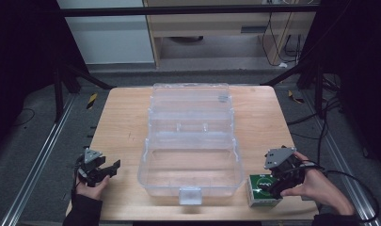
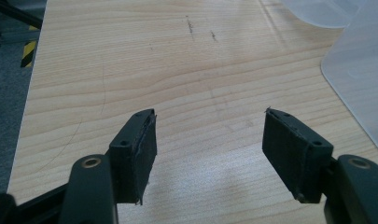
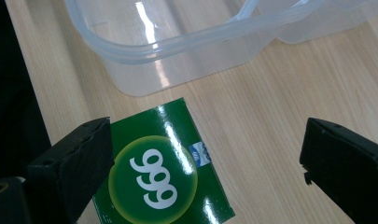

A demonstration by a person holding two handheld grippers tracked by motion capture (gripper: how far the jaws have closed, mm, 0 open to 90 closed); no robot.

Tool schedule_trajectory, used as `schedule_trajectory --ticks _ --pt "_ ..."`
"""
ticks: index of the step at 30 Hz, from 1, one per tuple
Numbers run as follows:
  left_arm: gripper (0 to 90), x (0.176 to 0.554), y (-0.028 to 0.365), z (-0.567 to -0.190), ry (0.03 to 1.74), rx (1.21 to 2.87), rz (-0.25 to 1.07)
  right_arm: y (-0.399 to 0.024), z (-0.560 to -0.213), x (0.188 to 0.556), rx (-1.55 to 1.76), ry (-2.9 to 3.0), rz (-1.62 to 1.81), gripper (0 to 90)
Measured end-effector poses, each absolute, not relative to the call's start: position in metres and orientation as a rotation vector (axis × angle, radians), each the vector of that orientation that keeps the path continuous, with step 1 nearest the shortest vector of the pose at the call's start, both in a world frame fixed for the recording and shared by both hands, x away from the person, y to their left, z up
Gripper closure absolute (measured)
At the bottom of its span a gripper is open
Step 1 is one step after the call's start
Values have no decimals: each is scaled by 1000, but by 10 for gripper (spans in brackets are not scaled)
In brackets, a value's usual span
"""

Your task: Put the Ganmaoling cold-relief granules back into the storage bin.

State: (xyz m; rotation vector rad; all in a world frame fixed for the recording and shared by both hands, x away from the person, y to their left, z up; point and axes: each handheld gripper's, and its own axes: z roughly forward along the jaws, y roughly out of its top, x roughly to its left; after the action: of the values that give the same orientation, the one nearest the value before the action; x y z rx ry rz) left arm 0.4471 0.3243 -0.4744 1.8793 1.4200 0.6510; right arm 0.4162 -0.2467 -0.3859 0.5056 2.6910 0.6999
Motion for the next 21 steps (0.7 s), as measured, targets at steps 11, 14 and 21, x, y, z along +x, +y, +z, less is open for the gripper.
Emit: schedule_trajectory --ticks 11,14,21 --pt "345 447 324 -474 1417 1884 654 -246 -393 413 439 2778 620 23" --pt "345 447 324 -475 1417 1885 653 -244 -396 413 425 2794 602 23" --pt "346 447 324 -475 1416 1885 655 -241 -401 411 393 2843 551 22"
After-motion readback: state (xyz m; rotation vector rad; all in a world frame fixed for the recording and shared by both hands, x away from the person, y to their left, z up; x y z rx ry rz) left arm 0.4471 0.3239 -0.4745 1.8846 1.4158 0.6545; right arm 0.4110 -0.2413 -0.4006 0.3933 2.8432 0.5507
